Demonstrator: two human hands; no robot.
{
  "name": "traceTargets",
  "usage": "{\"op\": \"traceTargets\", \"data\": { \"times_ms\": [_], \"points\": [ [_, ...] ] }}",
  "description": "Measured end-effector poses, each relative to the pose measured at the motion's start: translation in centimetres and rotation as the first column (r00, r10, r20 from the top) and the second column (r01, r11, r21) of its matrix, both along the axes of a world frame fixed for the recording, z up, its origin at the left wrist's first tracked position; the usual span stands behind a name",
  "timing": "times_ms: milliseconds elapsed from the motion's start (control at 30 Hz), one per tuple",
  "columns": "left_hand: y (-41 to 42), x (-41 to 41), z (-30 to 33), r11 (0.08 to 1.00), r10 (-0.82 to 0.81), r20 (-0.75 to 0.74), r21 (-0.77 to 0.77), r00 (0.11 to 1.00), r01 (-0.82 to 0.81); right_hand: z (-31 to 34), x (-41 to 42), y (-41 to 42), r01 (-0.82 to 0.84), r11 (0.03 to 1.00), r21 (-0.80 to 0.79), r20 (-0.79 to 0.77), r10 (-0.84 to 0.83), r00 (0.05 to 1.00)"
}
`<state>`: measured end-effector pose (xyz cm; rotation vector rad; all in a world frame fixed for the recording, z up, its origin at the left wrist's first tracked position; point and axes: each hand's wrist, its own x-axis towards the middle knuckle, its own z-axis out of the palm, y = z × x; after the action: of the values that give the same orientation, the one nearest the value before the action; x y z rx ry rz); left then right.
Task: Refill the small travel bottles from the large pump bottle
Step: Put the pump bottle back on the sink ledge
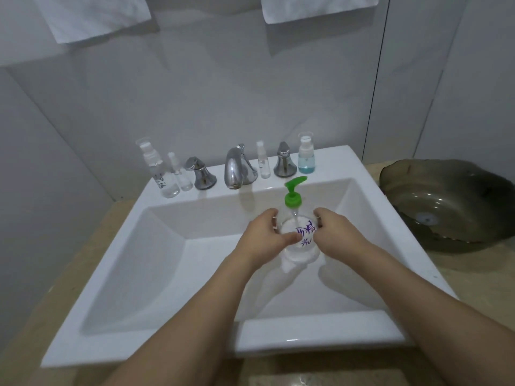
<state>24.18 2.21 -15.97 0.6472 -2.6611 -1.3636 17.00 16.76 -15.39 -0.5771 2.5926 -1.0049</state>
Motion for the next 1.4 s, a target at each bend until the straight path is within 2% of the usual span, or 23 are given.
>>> {"op": "traceTargets", "data": {
  "times_ms": [167,300,467,567,767,1000,1167,1400],
  "points": [
    [3.4,-0.5,4.9,0.999,-0.046,-0.167,-0.007,0.985,0.045,4.9,0.9,3.0,0.168,0.965,-0.199,-0.056,-0.183,0.982],
    [6.2,-2.4,8.8,0.995,-0.087,-0.273,-0.077,0.958,0.068,8.8,-0.1,5.5,0.239,0.926,-0.291,-0.087,-0.275,0.958],
    [8.6,-6.3,13.0,0.972,-0.174,-0.239,-0.200,0.955,0.127,11.3,-3.7,7.6,0.307,0.858,-0.412,-0.006,-0.339,0.941],
    [9.1,-8.4,14.0,0.960,-0.166,-0.207,-0.256,0.964,0.110,11.2,-6.4,7.6,0.314,0.847,-0.430,0.036,-0.331,0.943],
    [9.2,-11.8,10.8,0.993,-0.040,-0.231,-0.117,0.972,0.013,9.5,-9.9,6.8,0.341,0.846,-0.408,0.128,-0.317,0.940],
    [8.8,-13.9,6.3,0.981,0.171,-0.353,0.148,0.920,-0.126,8.7,-12.4,5.5,0.333,0.867,-0.370,0.248,-0.254,0.935],
    [9.4,-14.2,4.3,0.972,0.235,-0.383,0.094,0.893,-0.215,8.2,-13.5,4.4,0.337,0.856,-0.392,0.279,-0.238,0.930],
    [10.4,-15.8,3.9,0.906,0.415,-0.316,0.232,0.854,-0.354,8.0,-14.5,3.4,0.382,0.800,-0.463,0.338,-0.238,0.910]
  ]
}}
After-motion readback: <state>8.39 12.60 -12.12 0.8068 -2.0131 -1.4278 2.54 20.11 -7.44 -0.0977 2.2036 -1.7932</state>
